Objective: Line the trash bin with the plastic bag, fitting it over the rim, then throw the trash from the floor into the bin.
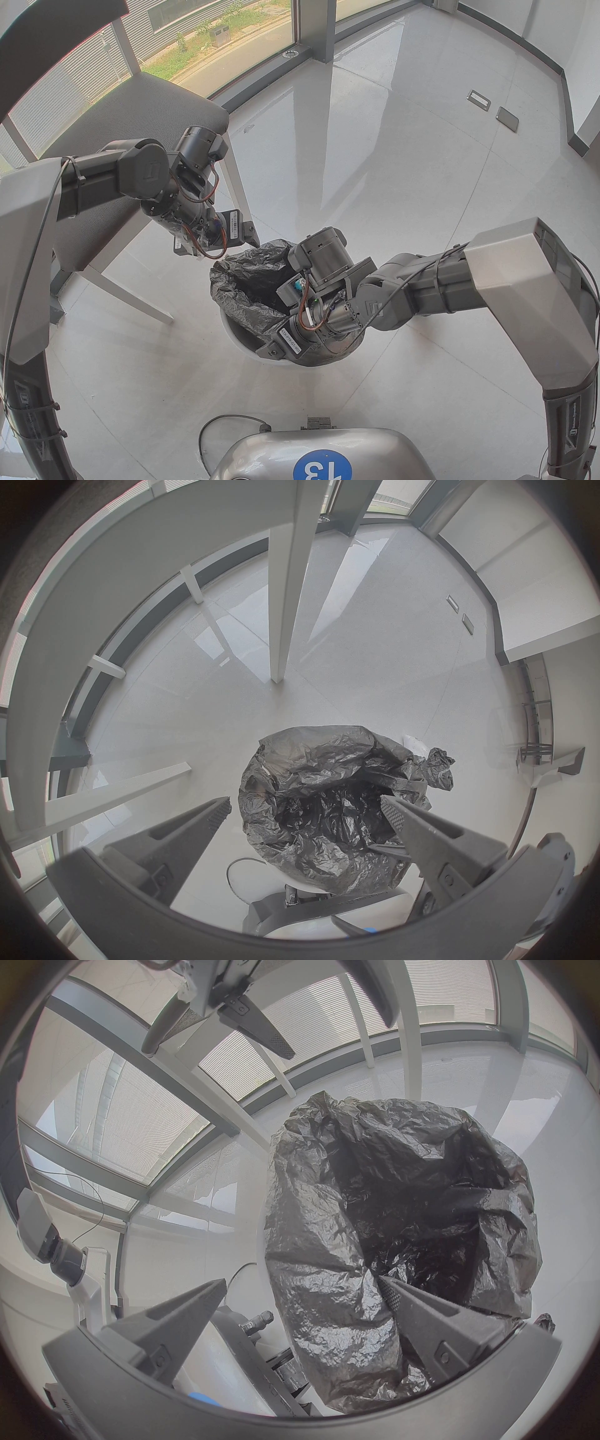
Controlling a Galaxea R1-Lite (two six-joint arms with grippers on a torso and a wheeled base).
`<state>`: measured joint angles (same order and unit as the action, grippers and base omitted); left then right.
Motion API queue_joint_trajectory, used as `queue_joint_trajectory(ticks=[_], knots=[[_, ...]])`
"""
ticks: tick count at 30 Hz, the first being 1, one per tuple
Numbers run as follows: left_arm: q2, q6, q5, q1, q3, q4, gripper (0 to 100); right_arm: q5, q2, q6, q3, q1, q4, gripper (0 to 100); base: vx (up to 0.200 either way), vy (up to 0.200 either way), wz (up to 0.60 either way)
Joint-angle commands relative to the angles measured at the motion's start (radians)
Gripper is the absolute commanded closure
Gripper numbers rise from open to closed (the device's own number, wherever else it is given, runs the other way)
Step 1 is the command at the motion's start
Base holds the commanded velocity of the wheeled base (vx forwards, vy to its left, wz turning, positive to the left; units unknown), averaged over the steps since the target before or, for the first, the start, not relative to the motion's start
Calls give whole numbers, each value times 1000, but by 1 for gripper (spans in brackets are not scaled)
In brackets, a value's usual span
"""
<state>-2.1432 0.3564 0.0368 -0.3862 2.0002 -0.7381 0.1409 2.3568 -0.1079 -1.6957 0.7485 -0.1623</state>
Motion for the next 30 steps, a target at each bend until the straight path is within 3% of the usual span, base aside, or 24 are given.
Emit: queue_joint_trajectory(ticks=[1, 3, 4, 11, 30], knots=[[16, 4, 2, -3, 0, 2, 0, -1, 16, -1, -12, 6, 0, 0, 0, 0, 0], [20, 6, 3, -5, 0, 5, 0, -1, 19, -1, -13, 6, 0, 0, 0, 0, 0], [23, 4, 5, -7, 0, 5, 0, -1, 19, -3, -13, 6, 0, 100, 0, 0, 0], [54, 4, 44, -8, 0, 11, 0, -17, 18, -1, -13, 15, 0, 100, 0, 0, 0], [143, 6, 44, -37, 0, 54, 0, -17, 15, -4, -55, 120, -6, 100, 0, 0, 0]])
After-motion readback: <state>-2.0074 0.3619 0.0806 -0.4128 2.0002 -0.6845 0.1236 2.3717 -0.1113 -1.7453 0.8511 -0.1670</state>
